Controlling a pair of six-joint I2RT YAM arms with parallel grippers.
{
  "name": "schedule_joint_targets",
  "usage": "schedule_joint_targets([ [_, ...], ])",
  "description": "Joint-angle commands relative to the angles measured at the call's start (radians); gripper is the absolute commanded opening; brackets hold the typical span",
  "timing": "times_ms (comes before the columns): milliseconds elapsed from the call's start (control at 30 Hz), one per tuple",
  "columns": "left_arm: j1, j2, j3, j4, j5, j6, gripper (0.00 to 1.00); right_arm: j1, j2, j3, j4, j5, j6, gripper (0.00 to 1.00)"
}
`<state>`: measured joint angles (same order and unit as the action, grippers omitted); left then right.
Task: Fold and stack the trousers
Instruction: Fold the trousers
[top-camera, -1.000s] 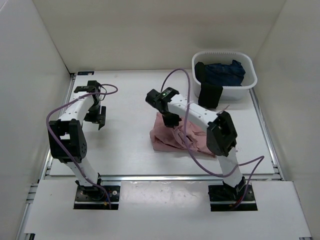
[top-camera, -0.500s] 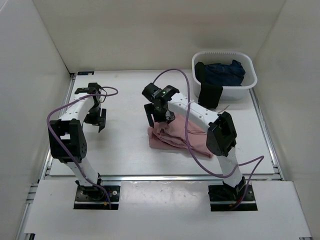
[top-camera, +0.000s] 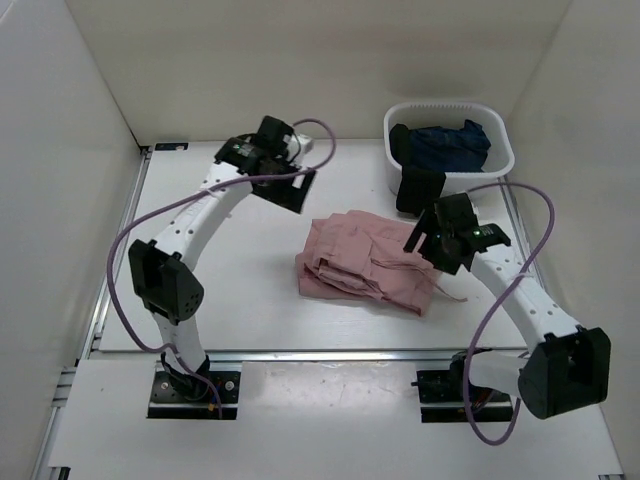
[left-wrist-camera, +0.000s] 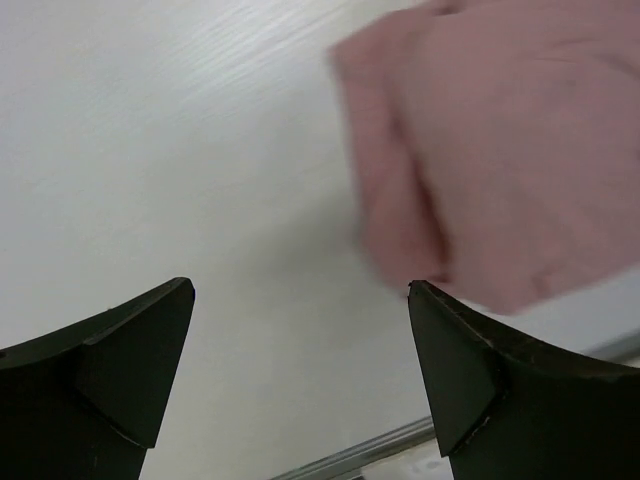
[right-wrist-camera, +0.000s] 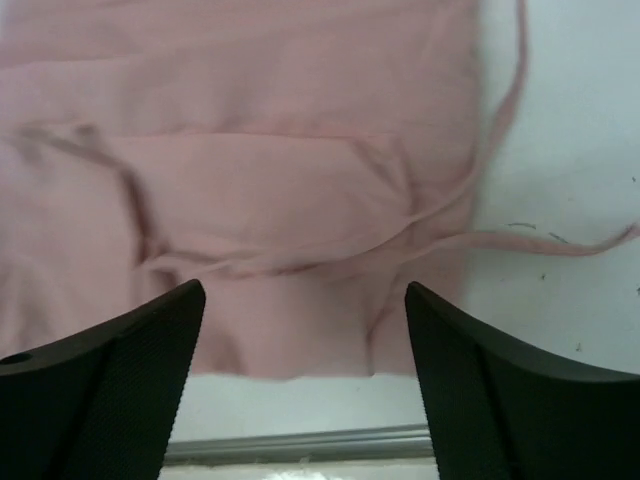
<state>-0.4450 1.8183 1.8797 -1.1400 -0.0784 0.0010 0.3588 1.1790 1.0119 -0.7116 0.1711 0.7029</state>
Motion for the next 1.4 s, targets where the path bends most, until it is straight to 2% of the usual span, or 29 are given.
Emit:
schedule_joint_targets([
  [0,-0.087,0.036,0.047,0.017,0.247,-0.001,1.00,-0.098,0.019,-0.109,0.113,-0.114,0.021,0.87],
  [100,-0.148,0.026,-0.026,0.164,0.330,-0.001,1.00,-0.196,0.028,-0.189,0.248,-0.260,0.009,0.90],
  [200,-0.231,0.025,-0.155,0.253,0.272,-0.001,1.00,-0.250,0.037,-0.245,0.258,-0.269,0.029,0.91],
  [267,-0.273,0.026,-0.241,0.292,0.234,-0.001,0.90,-0.262,0.062,-0.272,0.267,-0.269,0.029,0.89],
  [333,-0.333,0.013,-0.394,0.348,0.132,-0.001,0.81,-0.262,0.086,-0.309,0.300,-0.278,0.029,0.81],
  [433,-0.388,0.001,-0.534,0.443,0.008,-0.001,0.75,-0.262,0.131,-0.355,0.374,-0.318,0.055,0.76],
  [567,-0.400,-0.025,-0.612,0.476,-0.119,-0.001,0.62,-0.262,0.183,-0.365,0.413,-0.340,0.067,0.71],
  [633,-0.400,-0.066,-0.651,0.488,-0.145,-0.001,0.61,-0.239,0.195,-0.354,0.413,-0.340,0.058,0.69],
  [700,-0.400,-0.099,-0.711,0.499,-0.158,-0.001,0.62,-0.212,0.232,-0.328,0.413,-0.340,0.049,0.66],
  [833,-0.390,-0.163,-0.775,0.499,-0.181,-0.001,0.63,-0.118,0.316,-0.262,0.422,-0.363,0.058,0.66],
  [967,-0.371,-0.243,-0.859,0.499,-0.207,-0.001,0.65,-0.026,0.419,-0.117,0.422,-0.363,0.058,0.66],
  [1100,-0.279,-0.286,-0.855,0.508,-0.207,-0.001,0.68,0.006,0.505,0.013,0.359,-0.349,0.058,0.66],
  [1200,-0.238,-0.342,-0.828,0.485,-0.182,-0.001,0.75,0.016,0.516,0.034,0.359,-0.373,0.070,0.66],
  [1233,-0.225,-0.362,-0.827,0.485,-0.170,-0.001,0.80,0.016,0.516,0.048,0.342,-0.374,0.070,0.66],
  [1300,-0.216,-0.415,-0.818,0.476,-0.170,-0.001,0.83,0.016,0.502,0.105,0.251,-0.352,0.070,0.73],
  [1333,-0.216,-0.430,-0.803,0.476,-0.170,-0.001,0.85,0.016,0.473,0.126,0.207,-0.328,0.070,0.86],
  [1367,-0.198,-0.442,-0.789,0.464,-0.179,-0.001,0.88,0.016,0.453,0.146,0.167,-0.302,0.057,0.92],
])
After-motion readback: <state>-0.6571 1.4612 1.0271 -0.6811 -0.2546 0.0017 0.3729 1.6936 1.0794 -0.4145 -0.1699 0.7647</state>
